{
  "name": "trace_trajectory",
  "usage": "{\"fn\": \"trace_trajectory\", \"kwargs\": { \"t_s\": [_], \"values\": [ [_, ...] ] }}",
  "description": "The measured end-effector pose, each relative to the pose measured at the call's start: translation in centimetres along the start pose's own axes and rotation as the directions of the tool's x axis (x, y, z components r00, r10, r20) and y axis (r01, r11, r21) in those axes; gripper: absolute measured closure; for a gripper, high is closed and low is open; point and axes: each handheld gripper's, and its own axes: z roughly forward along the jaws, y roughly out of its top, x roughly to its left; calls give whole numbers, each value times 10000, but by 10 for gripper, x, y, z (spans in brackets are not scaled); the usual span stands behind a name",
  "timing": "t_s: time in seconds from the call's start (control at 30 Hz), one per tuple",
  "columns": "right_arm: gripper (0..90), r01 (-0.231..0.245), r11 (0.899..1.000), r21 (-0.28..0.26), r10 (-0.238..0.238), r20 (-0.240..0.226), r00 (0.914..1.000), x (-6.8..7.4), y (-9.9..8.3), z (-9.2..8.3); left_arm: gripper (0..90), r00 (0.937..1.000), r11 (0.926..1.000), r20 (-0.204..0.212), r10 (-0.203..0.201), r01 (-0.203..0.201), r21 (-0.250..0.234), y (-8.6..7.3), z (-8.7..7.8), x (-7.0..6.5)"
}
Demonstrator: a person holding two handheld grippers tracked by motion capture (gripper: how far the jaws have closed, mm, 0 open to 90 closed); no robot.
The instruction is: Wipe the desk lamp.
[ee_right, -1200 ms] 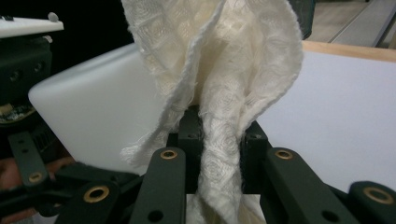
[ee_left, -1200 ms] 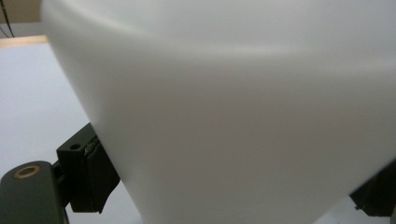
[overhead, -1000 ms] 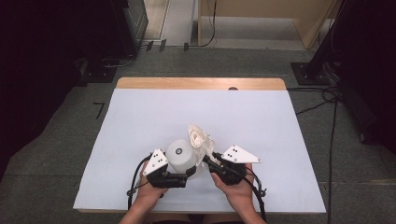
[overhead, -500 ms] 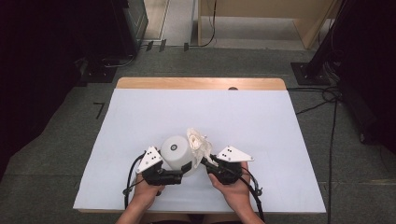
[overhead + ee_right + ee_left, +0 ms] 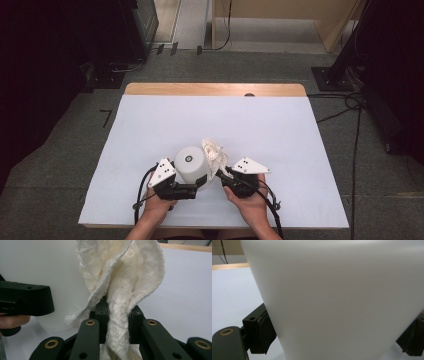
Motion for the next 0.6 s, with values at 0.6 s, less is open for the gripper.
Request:
{"fn": "trace_trajectory", "kwargs": {
  "t_s": [0.6],
  "values": [
    [747,-417,9969,-671,444,390,9983,-9,8,-15,83,9832,9831,-969,1549,-1437,1139,-31,23,2]
  ]
}}
